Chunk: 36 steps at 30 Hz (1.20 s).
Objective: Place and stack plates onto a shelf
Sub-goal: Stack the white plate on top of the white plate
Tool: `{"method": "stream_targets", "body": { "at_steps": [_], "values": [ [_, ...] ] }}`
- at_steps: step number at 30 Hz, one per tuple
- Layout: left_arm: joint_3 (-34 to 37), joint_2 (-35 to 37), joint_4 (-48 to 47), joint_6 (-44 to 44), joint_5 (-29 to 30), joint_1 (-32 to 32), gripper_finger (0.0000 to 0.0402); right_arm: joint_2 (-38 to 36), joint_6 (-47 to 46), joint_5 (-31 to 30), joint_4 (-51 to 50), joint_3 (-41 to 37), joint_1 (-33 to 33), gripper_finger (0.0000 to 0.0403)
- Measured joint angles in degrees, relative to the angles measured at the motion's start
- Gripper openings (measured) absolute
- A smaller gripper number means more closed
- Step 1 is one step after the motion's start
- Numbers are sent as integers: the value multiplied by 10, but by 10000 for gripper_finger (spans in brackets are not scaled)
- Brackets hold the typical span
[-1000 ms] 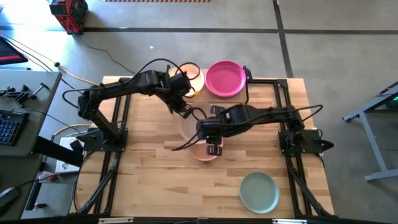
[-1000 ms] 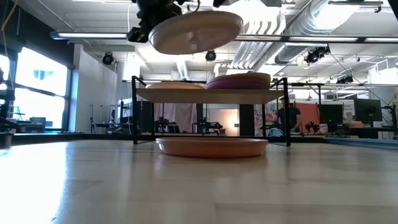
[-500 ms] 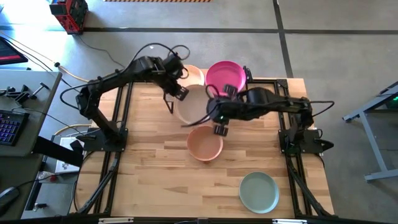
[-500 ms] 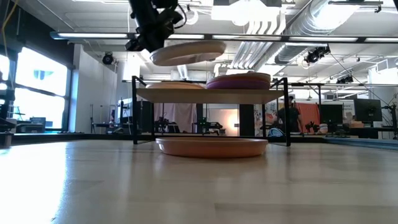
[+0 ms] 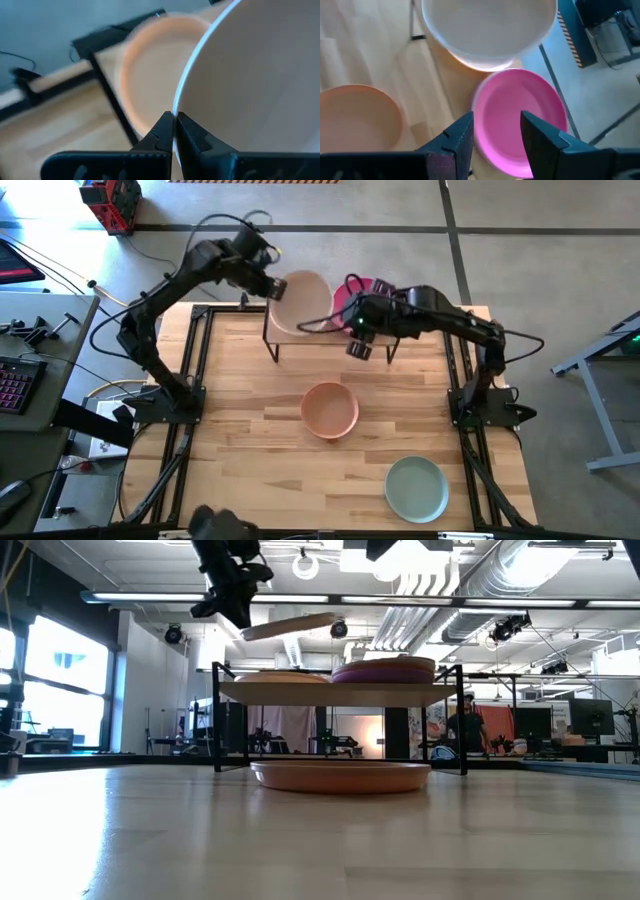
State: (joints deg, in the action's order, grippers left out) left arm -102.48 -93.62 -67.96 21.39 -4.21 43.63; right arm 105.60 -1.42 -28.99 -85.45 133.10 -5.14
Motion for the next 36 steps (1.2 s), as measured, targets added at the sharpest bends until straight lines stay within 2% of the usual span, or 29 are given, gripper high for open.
{"method": "stream_targets", "body": {
  "at_steps": [6, 11, 19, 24, 36],
  "values": [
    [-21, 0, 2, -8, 1, 52, 0, 0, 4, 1, 0, 0, -48, 138],
    [-21, -7, 1, -10, 1, 70, 0, 0, 4, 9, 0, 0, -82, 138],
    [-21, -62, 1, -11, 4, 68, 0, 0, 4, 11, 1, 0, -113, 138],
    [-21, -88, -4, -11, 1, 66, 0, 0, 4, 36, 1, 0, -121, 138],
    [-20, -92, -15, -11, 4, 50, 0, 0, 4, 54, 0, 0, -121, 138]
  ]
}}
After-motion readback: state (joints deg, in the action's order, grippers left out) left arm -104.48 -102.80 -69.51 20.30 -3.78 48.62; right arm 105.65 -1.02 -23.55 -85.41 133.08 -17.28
